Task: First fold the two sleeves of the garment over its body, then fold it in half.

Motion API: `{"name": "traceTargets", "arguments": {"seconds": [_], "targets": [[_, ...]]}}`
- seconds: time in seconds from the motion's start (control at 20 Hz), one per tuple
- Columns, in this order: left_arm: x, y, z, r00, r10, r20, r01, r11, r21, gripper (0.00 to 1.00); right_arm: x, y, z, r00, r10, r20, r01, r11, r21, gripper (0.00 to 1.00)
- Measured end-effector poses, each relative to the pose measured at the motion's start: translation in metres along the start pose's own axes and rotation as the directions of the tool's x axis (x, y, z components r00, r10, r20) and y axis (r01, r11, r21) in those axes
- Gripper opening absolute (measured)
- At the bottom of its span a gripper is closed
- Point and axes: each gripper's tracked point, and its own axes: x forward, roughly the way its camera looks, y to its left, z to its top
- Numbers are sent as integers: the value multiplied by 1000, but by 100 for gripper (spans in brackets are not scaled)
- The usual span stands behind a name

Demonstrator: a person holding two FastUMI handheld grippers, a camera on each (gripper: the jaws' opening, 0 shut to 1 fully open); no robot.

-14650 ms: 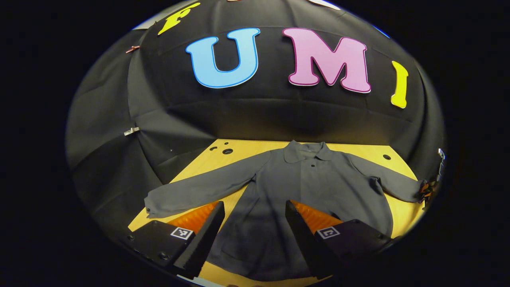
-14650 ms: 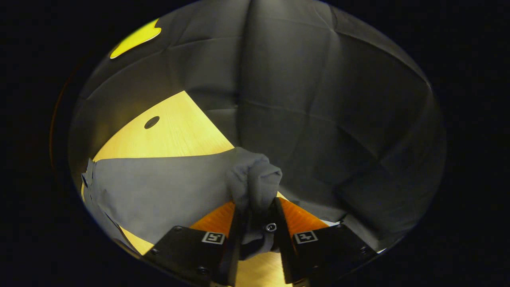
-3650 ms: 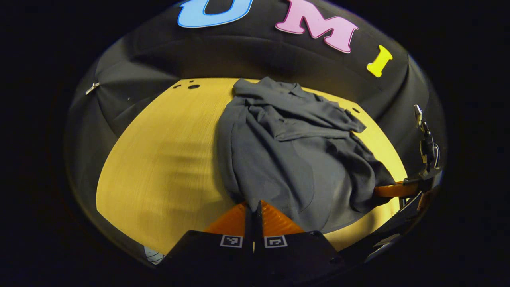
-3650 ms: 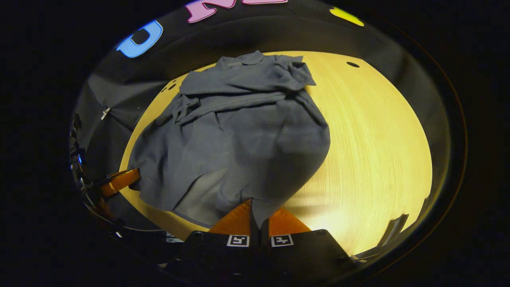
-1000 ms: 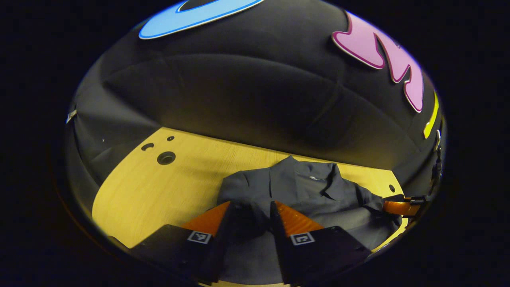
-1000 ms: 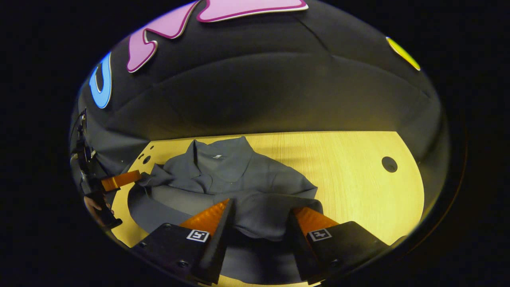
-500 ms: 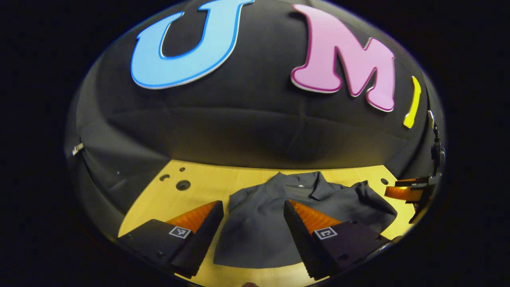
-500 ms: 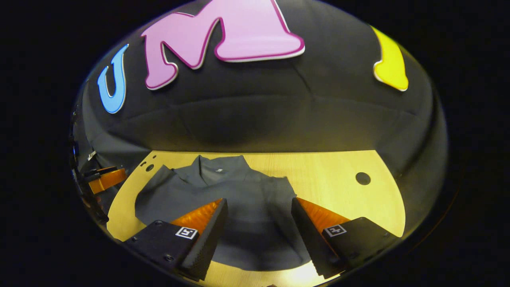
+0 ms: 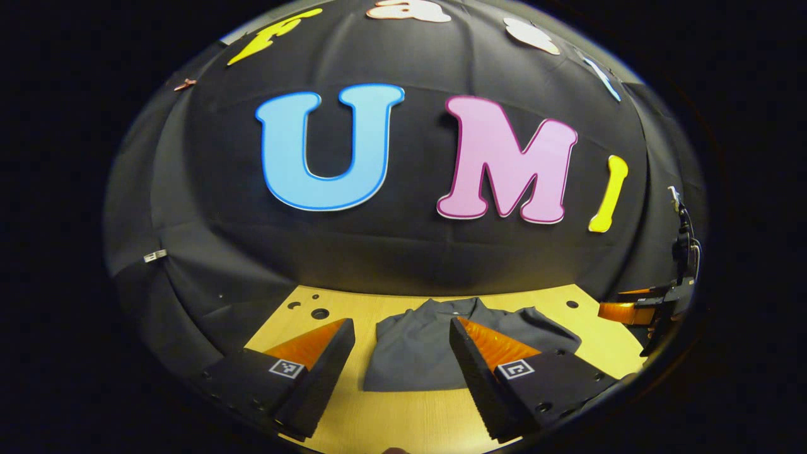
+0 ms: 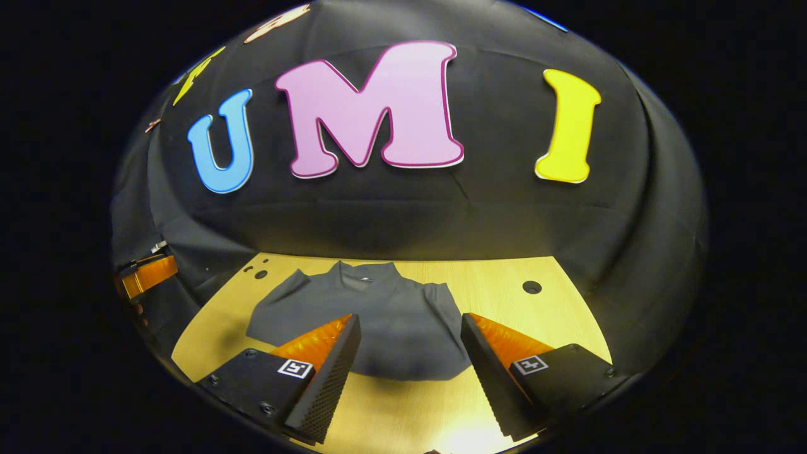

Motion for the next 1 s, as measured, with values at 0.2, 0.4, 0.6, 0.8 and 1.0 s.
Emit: {"name": "traceTargets", "arguments": {"seconds": [0.2, 0.4, 0.6, 0.8, 1.0], "targets": [[-65, 23, -3, 997, 56, 54, -55, 998, -19, 95, -64, 22, -14, 1000, 9, 20, -9, 1000, 15, 99], [-114, 25, -22, 995, 66, 80, -61, 997, -54, 96, -117, 27, -31, 998, -8, 56, 7, 1000, 15, 99], [-145, 13, -53, 996, 56, 71, -51, 996, -72, 96, -158, 33, -59, 996, -46, 79, 42, 998, 53, 99], [-161, 5, -74, 997, 44, 56, -42, 998, -42, 96, -168, 50, -105, 999, -52, 6, 51, 995, 84, 99], [-167, -8, -93, 1000, 12, 12, -11, 999, -41, 96, -175, 60, -113, 998, -58, 6, 58, 996, 68, 99]]}}
